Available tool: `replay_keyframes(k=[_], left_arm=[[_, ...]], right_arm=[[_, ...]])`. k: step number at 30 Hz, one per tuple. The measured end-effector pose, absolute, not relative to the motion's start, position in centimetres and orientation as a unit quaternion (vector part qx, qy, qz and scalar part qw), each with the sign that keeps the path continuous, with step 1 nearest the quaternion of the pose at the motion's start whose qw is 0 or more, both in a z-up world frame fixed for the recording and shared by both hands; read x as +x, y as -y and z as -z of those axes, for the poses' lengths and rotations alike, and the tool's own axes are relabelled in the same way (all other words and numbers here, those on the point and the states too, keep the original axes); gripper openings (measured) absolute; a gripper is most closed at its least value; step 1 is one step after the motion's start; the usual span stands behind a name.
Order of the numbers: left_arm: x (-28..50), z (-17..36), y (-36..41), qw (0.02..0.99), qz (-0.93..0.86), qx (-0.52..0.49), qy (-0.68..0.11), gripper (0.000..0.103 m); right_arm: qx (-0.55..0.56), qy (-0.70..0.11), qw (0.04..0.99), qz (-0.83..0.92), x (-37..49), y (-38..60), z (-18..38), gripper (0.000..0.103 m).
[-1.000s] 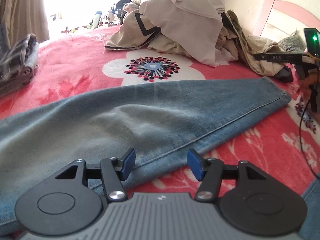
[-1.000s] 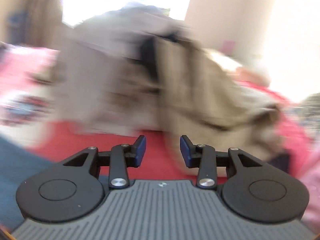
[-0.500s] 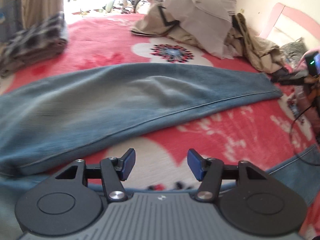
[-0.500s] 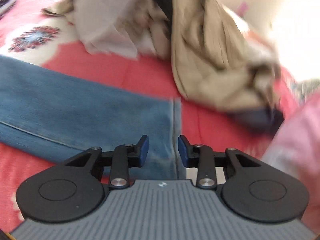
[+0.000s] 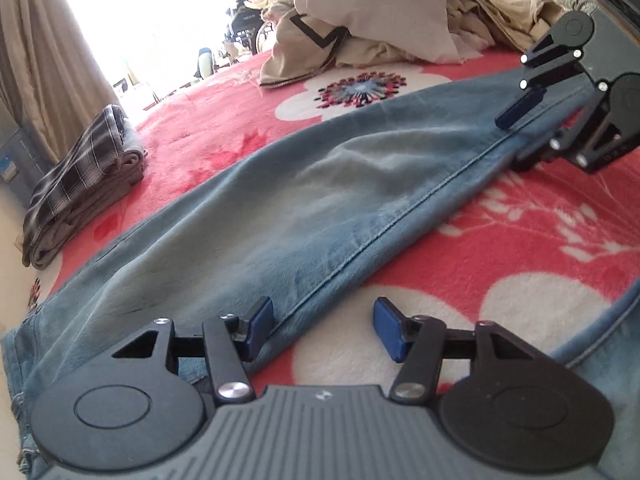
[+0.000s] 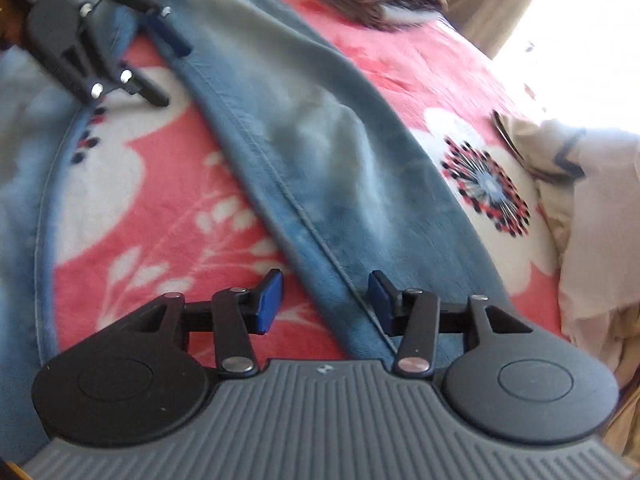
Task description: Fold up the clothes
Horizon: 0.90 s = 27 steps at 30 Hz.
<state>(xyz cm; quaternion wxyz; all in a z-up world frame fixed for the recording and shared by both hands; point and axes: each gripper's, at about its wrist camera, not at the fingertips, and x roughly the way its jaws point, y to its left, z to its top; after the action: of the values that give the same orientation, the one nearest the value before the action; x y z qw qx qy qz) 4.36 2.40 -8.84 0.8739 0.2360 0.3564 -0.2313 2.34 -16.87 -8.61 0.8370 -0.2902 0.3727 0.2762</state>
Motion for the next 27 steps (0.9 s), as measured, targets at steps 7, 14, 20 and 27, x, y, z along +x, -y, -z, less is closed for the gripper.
replay_keyframes(k=[7,14,20,27], left_arm=[[4.6,7.9,-2.0,0.878,0.24,0.216,-0.353,0.003],[4.0,8.3,-2.1,0.854,0.274,0.227,-0.381,0.004],[3.4,6.8,-2.5,0.845,0.311,0.19,-0.392,0.032],[6.0,5.7,0.2,0.86,0.32,0.128,-0.377,0.049]], right_arm=[[-0.294,-0.369,0.848,-0.243,2.2,17.6,8.2,0.004],[-0.298,-0.4,0.829,-0.251,1.8,19.0,9.0,0.0],[-0.236,-0.409,0.844,-0.255,1.7,20.9,7.2,0.004],[-0.048,-0.352,0.901,-0.248,6.1,22.8,4.3,0.005]])
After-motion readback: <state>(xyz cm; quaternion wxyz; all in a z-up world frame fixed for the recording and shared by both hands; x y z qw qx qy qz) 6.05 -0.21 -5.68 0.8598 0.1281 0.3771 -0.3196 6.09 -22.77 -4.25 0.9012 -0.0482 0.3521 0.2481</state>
